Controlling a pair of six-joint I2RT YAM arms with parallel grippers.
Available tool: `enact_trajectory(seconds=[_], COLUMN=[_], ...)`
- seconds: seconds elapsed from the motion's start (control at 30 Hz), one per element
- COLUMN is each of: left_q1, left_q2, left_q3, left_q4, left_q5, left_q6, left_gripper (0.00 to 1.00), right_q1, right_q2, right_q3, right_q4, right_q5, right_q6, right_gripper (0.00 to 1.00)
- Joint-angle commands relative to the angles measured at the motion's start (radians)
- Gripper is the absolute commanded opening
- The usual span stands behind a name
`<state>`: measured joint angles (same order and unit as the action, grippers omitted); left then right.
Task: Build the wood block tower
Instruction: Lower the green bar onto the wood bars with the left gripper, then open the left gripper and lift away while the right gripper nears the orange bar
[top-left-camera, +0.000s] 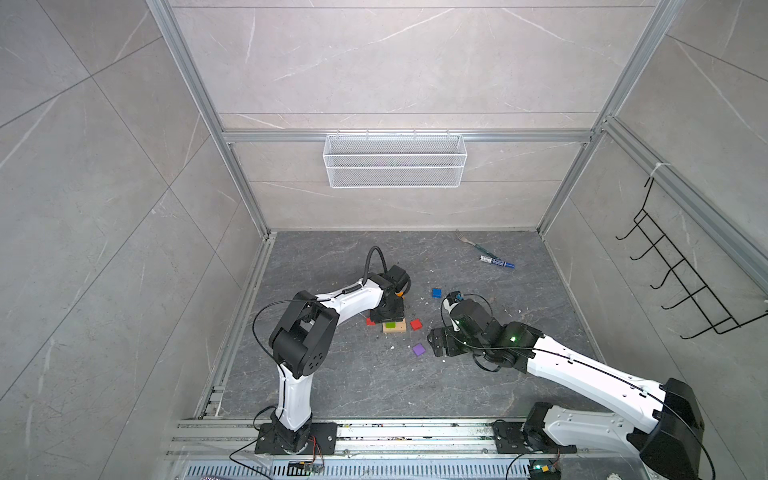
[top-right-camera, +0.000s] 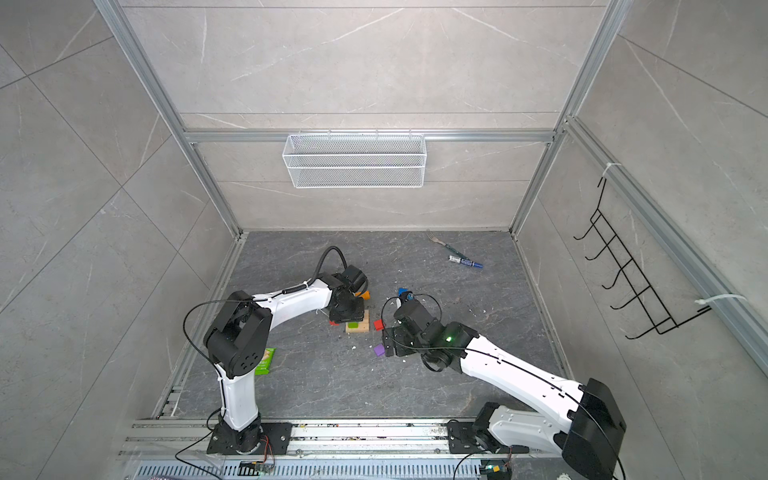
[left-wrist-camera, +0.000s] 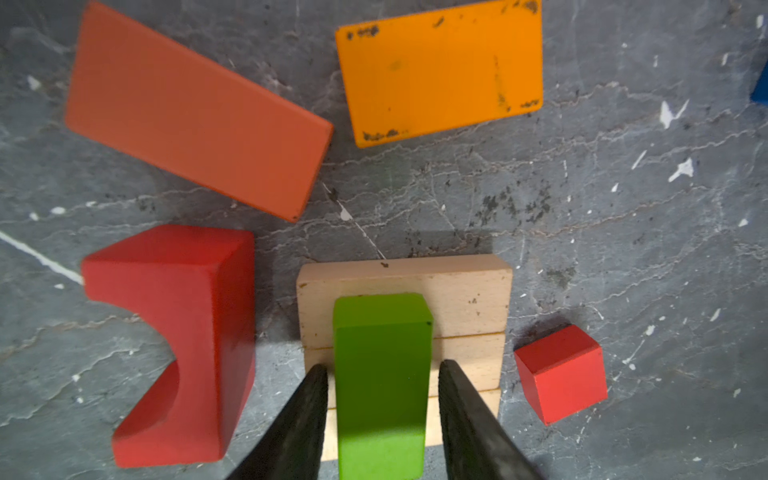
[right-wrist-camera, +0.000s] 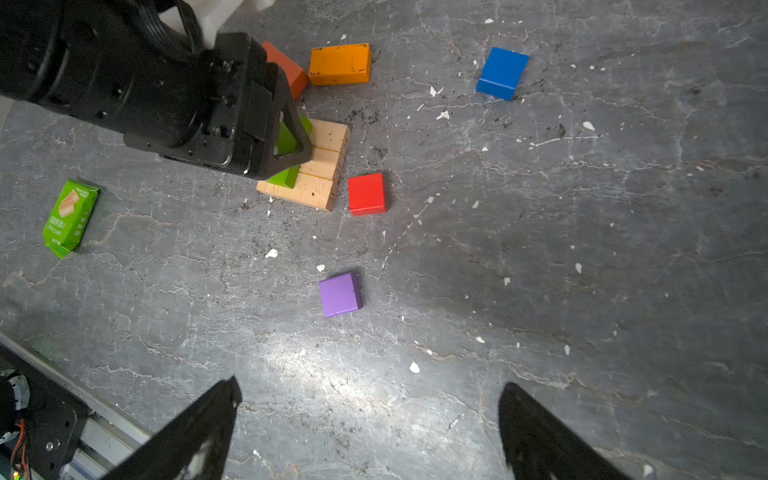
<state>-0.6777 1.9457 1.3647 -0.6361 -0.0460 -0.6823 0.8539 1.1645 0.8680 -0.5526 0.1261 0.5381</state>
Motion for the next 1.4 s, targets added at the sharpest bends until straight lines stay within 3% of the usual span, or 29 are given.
enact_trajectory(seconds=[0.0,0.93,1.13,1.37], left_q1=[0.007,0.007,0.007,0.008], left_q2=[0.004,-0.116,-0.173,-0.304], left_q3=[0.004,0.076,0.085,-0.006], left_q4=[-0.005,-0.032,-0.058,-0.075], left_q5=[-0.006,-0.001,-0.003,-0.044], left_q6=[-0.016,0.001,0.016,0.017], left_gripper=[0.48,0.60,0.65,0.66], right_q1=[-0.004,-0.004,-0.004,-0.027], right_q2=[0.011,-0.014,0.013,0.131], right_q3=[0.008,0.035,0.076,0.168], right_q4=[-0.009,-0.026,-0.027,-0.003], right_q5=[0.008,0.037,0.084,0.082], right_q6=[-0.020,-0.031,-0.073,-0.140], right_gripper=[0.99,0.99,1.00,0.97])
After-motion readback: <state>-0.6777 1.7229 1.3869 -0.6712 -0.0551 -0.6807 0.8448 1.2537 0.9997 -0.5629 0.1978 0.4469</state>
